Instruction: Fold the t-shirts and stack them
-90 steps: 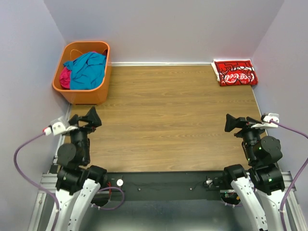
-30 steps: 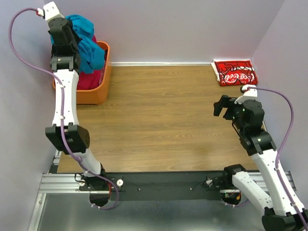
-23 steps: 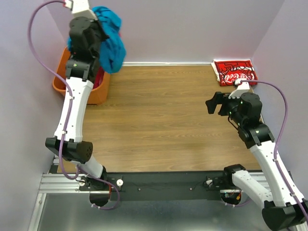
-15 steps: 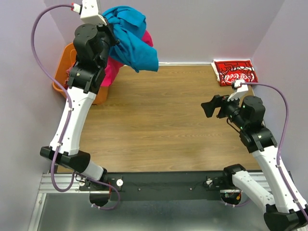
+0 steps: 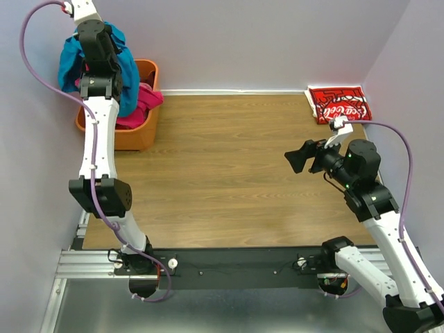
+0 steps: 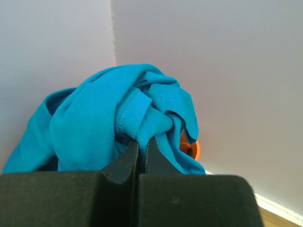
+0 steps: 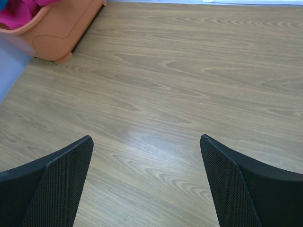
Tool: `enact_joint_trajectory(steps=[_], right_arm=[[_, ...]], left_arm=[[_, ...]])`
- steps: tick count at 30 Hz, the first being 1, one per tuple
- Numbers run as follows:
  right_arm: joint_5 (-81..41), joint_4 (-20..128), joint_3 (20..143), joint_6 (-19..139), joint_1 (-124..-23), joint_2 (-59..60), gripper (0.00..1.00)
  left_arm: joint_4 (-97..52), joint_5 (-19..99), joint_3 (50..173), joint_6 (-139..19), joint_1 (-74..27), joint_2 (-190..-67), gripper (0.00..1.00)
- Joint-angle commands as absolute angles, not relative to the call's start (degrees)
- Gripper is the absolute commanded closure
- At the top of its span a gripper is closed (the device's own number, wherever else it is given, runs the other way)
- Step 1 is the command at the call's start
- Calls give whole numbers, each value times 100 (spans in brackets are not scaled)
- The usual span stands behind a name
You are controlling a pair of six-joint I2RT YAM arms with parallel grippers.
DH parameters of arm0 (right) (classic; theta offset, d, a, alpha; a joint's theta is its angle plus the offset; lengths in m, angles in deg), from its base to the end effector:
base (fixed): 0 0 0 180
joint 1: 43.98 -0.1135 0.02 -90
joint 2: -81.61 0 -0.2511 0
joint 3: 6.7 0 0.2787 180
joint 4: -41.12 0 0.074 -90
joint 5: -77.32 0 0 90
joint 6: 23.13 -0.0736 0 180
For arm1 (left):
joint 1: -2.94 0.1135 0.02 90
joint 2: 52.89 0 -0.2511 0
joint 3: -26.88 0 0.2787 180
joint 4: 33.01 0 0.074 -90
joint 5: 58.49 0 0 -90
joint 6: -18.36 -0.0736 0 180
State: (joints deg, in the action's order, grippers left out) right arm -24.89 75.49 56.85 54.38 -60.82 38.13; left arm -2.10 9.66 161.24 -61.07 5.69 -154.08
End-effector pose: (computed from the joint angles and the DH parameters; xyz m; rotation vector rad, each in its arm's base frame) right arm 0.2261 0.0847 0.3459 -0.2231 1.8365 0.5535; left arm 0.4424 0.0487 0.5179 -0.4753 1.4617 0.1833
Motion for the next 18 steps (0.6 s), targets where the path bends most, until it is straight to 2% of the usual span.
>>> enact_joint_trajectory(steps=[1, 6, 11, 15, 16, 18], right_arm=[[-2323, 7473, 5698, 5351, -6112, 3741, 0], [-2182, 7473, 5531, 5228, -6112, 3706, 0], [-1963, 7456, 5364, 5157, -6112, 3644, 0], [-1831, 7447, 5390, 5122, -6112, 3460, 0], [-1813, 7421, 5399, 5131, -6112, 3433, 0], [-1839, 7412, 5434, 5166, -6103, 3337, 0]], left_arm=[[-502, 1578, 15948, -6021, 619, -15607, 100], [-888, 1366, 15068, -5749, 1085, -15739, 100], [-337, 2130, 15946, -5890, 1191, -16205, 100], [-484, 2317, 15237, -5731, 1200, -16091, 100], [-476, 2238, 15217, -5705, 1217, -16135, 98], [-283, 2106, 15400, -5696, 1243, -16475, 84]])
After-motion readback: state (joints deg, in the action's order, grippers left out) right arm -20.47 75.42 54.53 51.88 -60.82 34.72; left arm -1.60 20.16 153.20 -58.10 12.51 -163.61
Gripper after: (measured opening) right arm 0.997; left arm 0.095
